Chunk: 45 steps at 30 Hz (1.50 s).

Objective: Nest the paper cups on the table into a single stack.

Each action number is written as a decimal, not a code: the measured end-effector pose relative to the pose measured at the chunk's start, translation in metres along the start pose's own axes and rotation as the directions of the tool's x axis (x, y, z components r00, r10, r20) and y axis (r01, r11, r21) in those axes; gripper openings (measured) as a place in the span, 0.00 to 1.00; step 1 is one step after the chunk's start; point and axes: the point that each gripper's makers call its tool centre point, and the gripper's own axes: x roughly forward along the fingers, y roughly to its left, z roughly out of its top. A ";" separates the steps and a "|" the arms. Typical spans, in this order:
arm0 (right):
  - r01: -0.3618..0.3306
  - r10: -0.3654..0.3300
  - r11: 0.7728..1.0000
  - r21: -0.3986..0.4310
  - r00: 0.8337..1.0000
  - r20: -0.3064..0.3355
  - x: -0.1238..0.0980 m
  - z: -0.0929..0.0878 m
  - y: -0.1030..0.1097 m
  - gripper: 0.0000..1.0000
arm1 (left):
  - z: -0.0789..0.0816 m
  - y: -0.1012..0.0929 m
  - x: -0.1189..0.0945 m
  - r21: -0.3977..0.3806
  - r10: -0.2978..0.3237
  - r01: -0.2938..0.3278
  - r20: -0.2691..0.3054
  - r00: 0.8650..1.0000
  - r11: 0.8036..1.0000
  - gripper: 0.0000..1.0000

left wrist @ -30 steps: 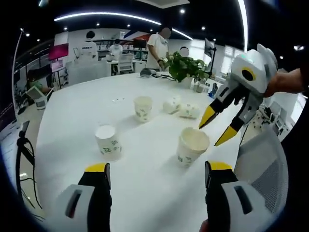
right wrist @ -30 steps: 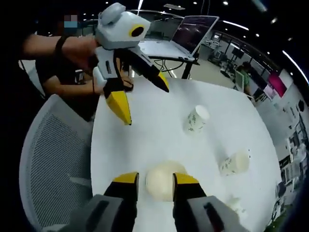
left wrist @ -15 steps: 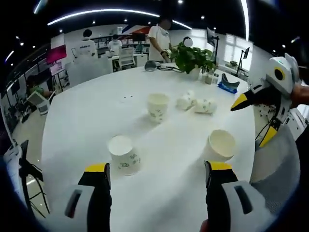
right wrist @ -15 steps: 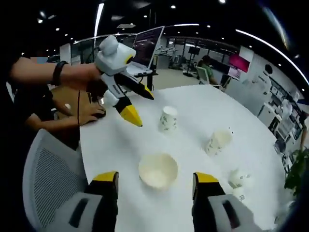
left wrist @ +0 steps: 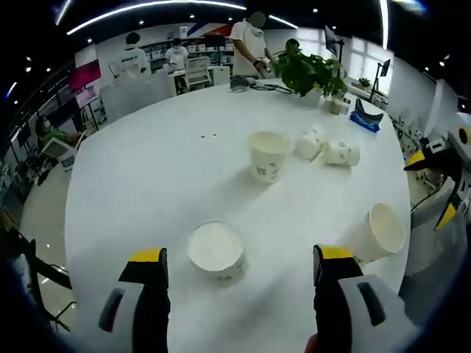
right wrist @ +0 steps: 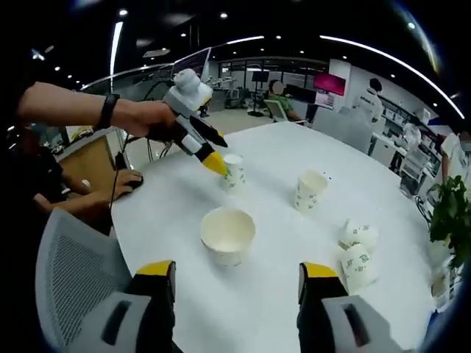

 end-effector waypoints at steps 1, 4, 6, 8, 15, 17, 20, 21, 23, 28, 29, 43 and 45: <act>0.001 -0.001 1.000 0.005 1.000 0.001 -0.001 -0.001 0.001 0.68 | 0.000 0.000 0.003 0.000 -0.003 0.003 -0.009 1.000 1.000 0.79; 0.013 -0.013 0.999 0.031 1.000 0.002 -0.004 -0.005 -0.002 0.67 | -0.007 0.004 0.014 0.010 -0.004 0.005 -0.064 0.998 1.000 0.79; 0.015 -0.015 0.999 0.049 1.000 0.001 -0.005 -0.009 -0.003 0.67 | -0.007 0.005 0.018 0.007 -0.007 0.007 -0.073 0.997 1.000 0.78; 0.011 -0.010 0.998 0.059 1.000 -0.008 -0.007 -0.013 -0.001 0.67 | -0.007 0.009 0.027 -0.008 -0.004 0.003 -0.087 0.996 1.000 0.77; 0.003 -0.001 0.997 0.077 1.000 -0.021 -0.009 -0.025 0.004 0.66 | -0.019 0.007 0.046 -0.025 -0.013 0.010 -0.146 0.989 1.000 0.65; 0.001 0.000 0.996 0.084 1.000 -0.020 -0.010 -0.026 0.004 0.65 | -0.019 0.011 0.054 -0.038 -0.013 0.007 -0.155 0.988 0.999 0.65; 0.006 -0.004 0.996 0.089 1.000 -0.024 -0.011 -0.029 0.002 0.64 | -0.021 0.009 0.057 -0.043 -0.015 0.007 -0.181 0.983 0.999 0.56; 0.008 -0.006 0.996 0.090 1.000 -0.024 -0.011 -0.029 0.002 0.64 | -0.020 0.010 0.057 -0.042 -0.014 0.007 -0.183 0.983 0.999 0.48; 0.011 -0.009 0.995 0.095 1.000 -0.022 -0.012 -0.029 0.000 0.63 | -0.019 0.011 0.058 -0.042 -0.017 0.010 -0.182 0.983 0.999 0.42; 0.017 -0.015 0.995 0.102 1.000 -0.016 -0.013 -0.028 -0.008 0.61 | -0.016 0.011 0.043 -0.051 -0.017 0.009 -0.160 0.987 0.999 0.41; 0.014 -0.013 0.995 0.102 1.000 -0.013 -0.013 -0.027 -0.008 0.61 | -0.013 0.010 0.038 -0.057 -0.022 0.014 -0.146 0.989 0.998 0.40; -0.045 0.043 0.998 0.046 0.998 0.053 0.001 0.013 -0.018 0.59 | 0.041 -0.037 -0.035 0.040 -0.139 0.135 0.096 0.986 0.990 0.40; -0.072 0.069 0.997 0.040 0.996 0.064 0.005 0.021 -0.015 0.59 | 0.047 -0.044 -0.039 0.106 -0.157 0.146 0.113 0.981 0.984 0.40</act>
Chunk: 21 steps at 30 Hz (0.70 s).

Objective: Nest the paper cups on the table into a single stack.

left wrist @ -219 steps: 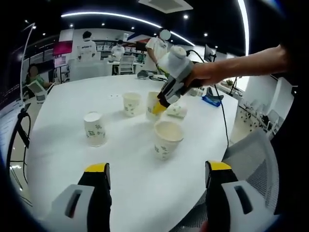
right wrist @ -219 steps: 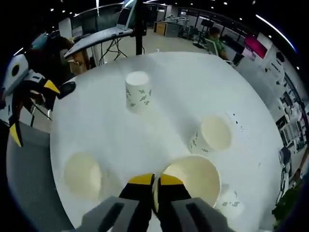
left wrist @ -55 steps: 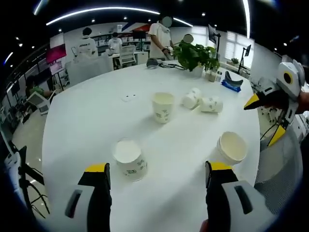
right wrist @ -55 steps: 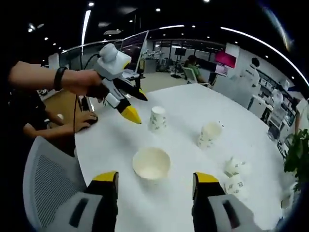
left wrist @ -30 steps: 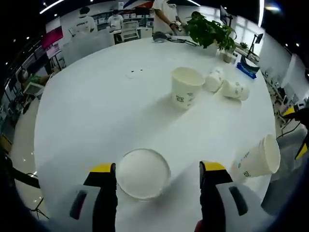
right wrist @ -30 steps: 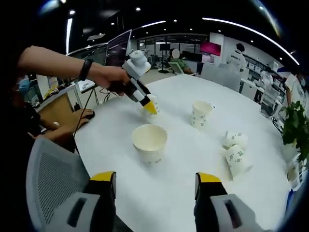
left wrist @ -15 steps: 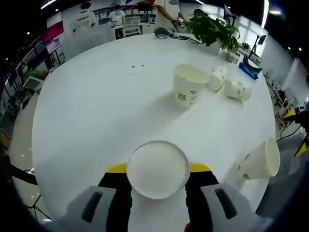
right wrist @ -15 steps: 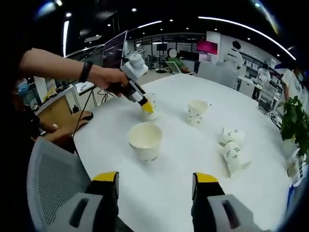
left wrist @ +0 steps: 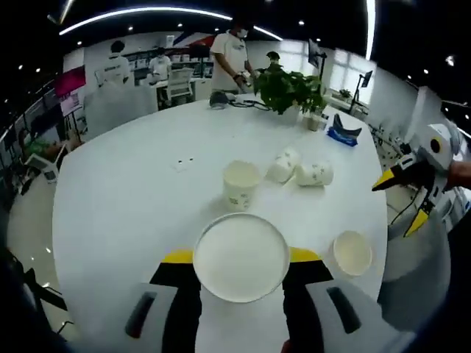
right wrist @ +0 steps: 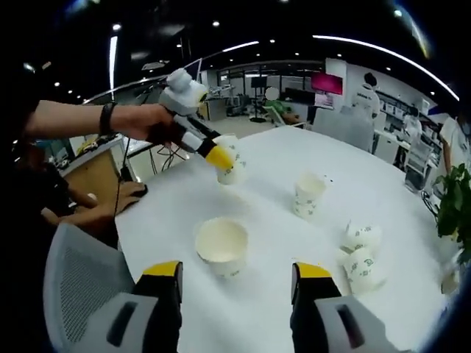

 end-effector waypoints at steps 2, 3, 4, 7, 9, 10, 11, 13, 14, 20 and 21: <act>-0.039 0.039 0.999 0.008 0.999 0.025 0.004 0.010 0.005 0.59 | 0.005 -0.013 -0.007 0.041 -0.024 0.023 0.016 1.000 0.999 0.40; -0.054 0.053 0.999 0.010 0.998 0.029 0.006 0.013 0.006 0.59 | 0.007 -0.017 -0.008 0.055 -0.030 0.029 0.021 0.999 0.998 0.40; -0.070 0.070 0.998 0.003 0.997 0.031 0.007 0.017 0.007 0.59 | 0.011 -0.024 -0.012 0.074 -0.042 0.039 0.037 0.998 0.997 0.40; -0.095 0.095 0.995 -0.013 0.995 0.032 0.009 0.024 0.009 0.58 | 0.021 -0.042 -0.021 0.128 -0.073 0.063 0.077 0.994 0.990 0.40; -0.136 0.136 0.991 0.007 0.990 0.044 0.014 0.027 0.007 0.58 | 0.022 -0.055 -0.025 0.243 -0.085 0.065 0.072 0.994 0.968 0.40; -0.153 0.152 0.988 0.018 0.987 0.051 0.014 0.028 0.008 0.58 | 0.020 -0.062 -0.026 0.287 -0.097 0.075 0.063 0.993 0.955 0.40; -0.183 0.181 0.982 0.036 0.982 0.057 0.016 0.029 0.011 0.57 | 0.016 -0.069 -0.026 0.336 -0.109 0.086 0.050 0.993 0.938 0.40; -0.212 0.209 0.976 0.049 0.976 0.062 0.016 0.030 0.012 0.57 | 0.015 -0.078 -0.027 0.369 -0.135 0.105 0.055 0.989 0.923 0.40; -0.231 0.227 0.971 0.063 0.972 0.059 0.017 0.029 0.014 0.57 | 0.015 -0.083 -0.028 0.375 -0.146 0.114 0.060 0.987 0.920 0.40; -0.311 0.305 0.946 0.090 0.950 0.068 0.018 0.031 0.027 0.56 | 0.012 -0.111 -0.033 0.403 -0.201 0.157 0.071 0.977 0.902 0.40; -0.330 0.324 0.938 0.105 0.943 0.074 0.018 0.032 0.030 0.56 | 0.012 -0.115 -0.034 0.405 -0.207 0.161 0.072 0.976 0.900 0.40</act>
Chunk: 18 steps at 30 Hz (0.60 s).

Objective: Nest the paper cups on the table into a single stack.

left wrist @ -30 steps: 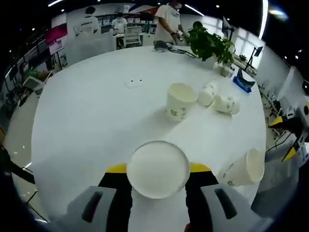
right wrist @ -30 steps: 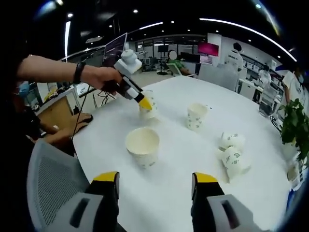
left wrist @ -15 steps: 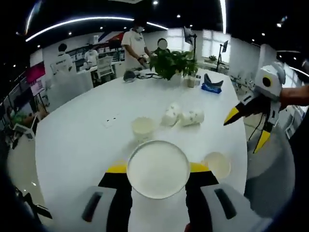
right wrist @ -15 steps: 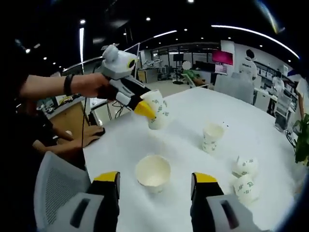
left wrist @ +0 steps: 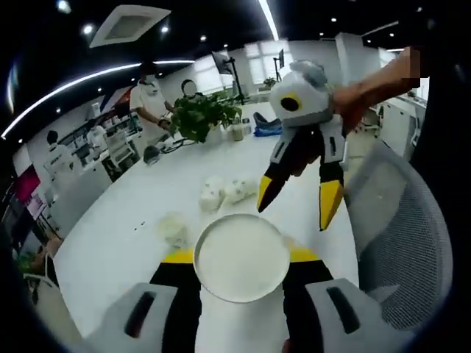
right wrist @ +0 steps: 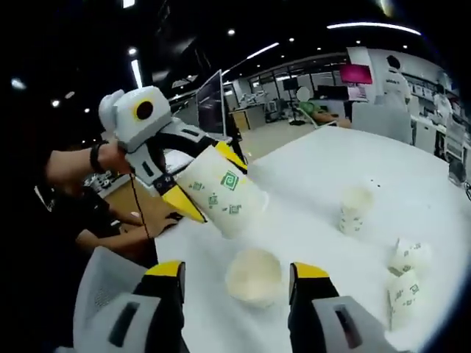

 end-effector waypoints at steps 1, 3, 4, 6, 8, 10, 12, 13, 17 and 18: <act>-0.042 0.042 0.999 0.029 0.999 0.013 0.001 0.002 0.007 0.55 | 0.002 -0.005 0.000 0.007 -0.009 0.009 0.007 1.000 1.000 0.40; -0.093 0.092 0.995 0.039 0.995 0.025 0.002 0.003 0.013 0.53 | 0.005 -0.011 -0.001 0.022 -0.020 0.020 0.011 1.000 1.000 0.40; -0.104 0.103 0.994 0.042 0.994 0.029 0.002 0.003 0.014 0.53 | 0.007 -0.016 -0.002 0.028 -0.023 0.023 0.013 1.000 0.999 0.40; -0.129 0.127 0.989 0.065 0.991 0.040 0.004 0.004 0.020 0.53 | 0.014 -0.027 -0.003 0.034 -0.033 0.032 0.020 0.999 0.999 0.40; -0.157 0.153 0.983 0.090 0.987 0.058 0.007 0.007 0.024 0.53 | 0.013 -0.030 -0.003 0.038 -0.041 0.040 0.024 0.999 0.998 0.40; -0.186 0.177 0.976 0.110 0.981 0.081 0.009 0.010 0.029 0.52 | 0.015 -0.030 -0.002 0.037 -0.049 0.048 0.031 0.998 0.998 0.40; -0.222 0.207 0.967 0.122 0.970 0.124 0.010 0.018 0.036 0.51 | 0.013 -0.031 -0.002 0.043 -0.057 0.055 0.028 0.998 0.998 0.40; -0.240 0.220 0.962 0.133 0.964 0.150 0.010 0.023 0.039 0.51 | 0.012 -0.031 -0.002 0.045 -0.058 0.057 0.027 0.998 0.997 0.40; -0.278 0.258 0.952 0.131 0.954 0.153 0.008 0.021 0.042 0.47 | 0.009 -0.035 -0.007 0.051 -0.062 0.061 0.013 0.998 0.997 0.40; -0.275 0.255 0.952 0.136 0.955 0.152 0.008 0.020 0.041 0.47 | 0.008 -0.038 -0.008 0.060 -0.063 0.062 0.007 0.998 0.996 0.40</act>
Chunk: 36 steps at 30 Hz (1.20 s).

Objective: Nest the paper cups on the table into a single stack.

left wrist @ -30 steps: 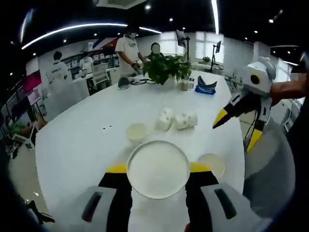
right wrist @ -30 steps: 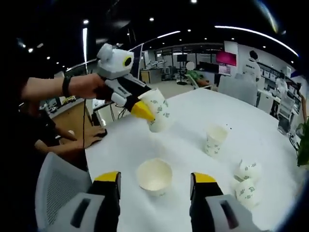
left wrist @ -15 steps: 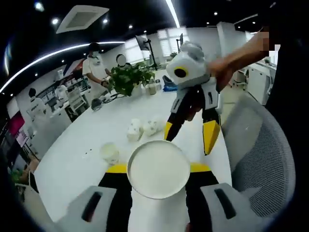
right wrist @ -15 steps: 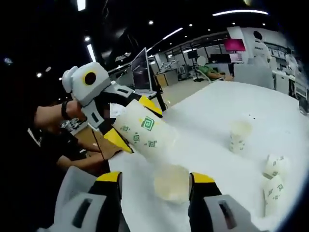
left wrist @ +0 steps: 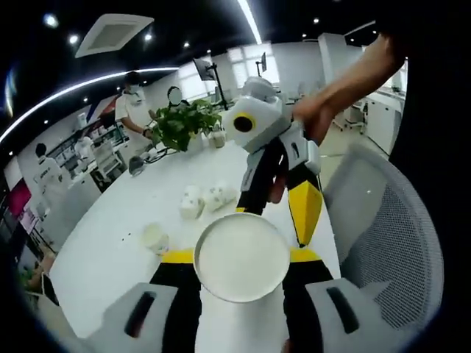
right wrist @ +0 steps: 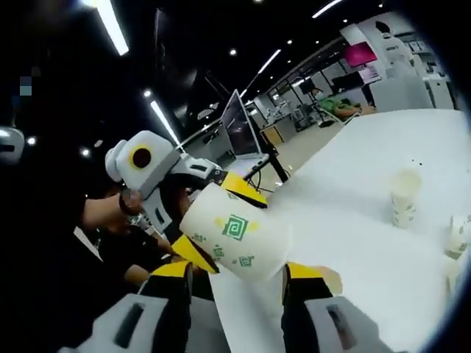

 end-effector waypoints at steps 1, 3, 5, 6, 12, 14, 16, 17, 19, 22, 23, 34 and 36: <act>-0.003 0.003 1.000 0.003 1.000 0.001 -0.001 0.001 0.000 0.46 | -0.002 -0.001 0.000 0.004 -0.003 0.003 -0.008 1.000 1.000 0.40; -0.012 0.012 1.000 0.015 1.000 0.017 -0.002 0.002 0.000 0.45 | -0.004 -0.002 -0.001 0.011 -0.006 0.007 -0.020 1.000 1.000 0.40; -0.022 0.021 0.999 0.027 0.999 0.032 -0.003 0.004 0.001 0.45 | -0.004 -0.004 -0.004 0.013 -0.009 0.009 -0.026 1.000 1.000 0.40; -0.024 0.023 0.999 0.029 0.999 0.038 -0.004 0.005 0.002 0.45 | -0.005 -0.003 -0.003 0.013 -0.010 0.011 -0.028 1.000 1.000 0.40; -0.029 0.026 0.999 0.045 0.998 0.058 -0.005 0.007 0.001 0.43 | -0.012 -0.006 -0.002 0.032 -0.016 0.018 -0.059 0.998 0.999 0.40; -0.028 0.025 0.998 0.054 0.998 0.066 -0.006 0.008 0.002 0.43 | -0.015 -0.006 -0.002 0.030 -0.017 0.019 -0.065 0.998 0.999 0.40; -0.029 0.025 0.998 0.058 0.997 0.070 -0.006 0.008 0.002 0.42 | -0.018 -0.007 -0.001 0.026 -0.018 0.020 -0.069 0.997 0.999 0.40; -0.029 0.025 0.998 0.060 0.997 0.071 -0.006 0.008 0.001 0.42 | -0.019 -0.008 0.000 0.024 -0.019 0.021 -0.070 0.997 0.999 0.39; -0.027 0.022 0.998 0.064 0.997 0.070 -0.006 0.008 0.000 0.42 | -0.022 -0.010 0.001 0.024 -0.023 0.025 -0.079 0.997 0.999 0.39; -0.028 0.023 0.997 0.067 0.997 0.070 -0.006 0.008 0.000 0.41 | -0.028 -0.011 0.003 0.016 -0.028 0.029 -0.085 0.996 0.999 0.38; -0.029 0.024 0.997 0.069 0.997 0.073 -0.006 0.008 0.001 0.40 | -0.029 -0.012 0.003 0.014 -0.028 0.029 -0.088 0.996 0.999 0.37; -0.080 0.072 0.992 0.094 0.994 0.083 0.004 0.008 0.013 0.29 | -0.035 -0.019 0.009 0.004 -0.052 0.053 -0.112 0.992 0.999 0.37; -0.088 0.080 0.992 0.095 0.993 0.083 0.006 0.008 0.015 0.29 | -0.035 -0.021 0.010 0.004 -0.059 0.059 -0.116 0.992 0.998 0.37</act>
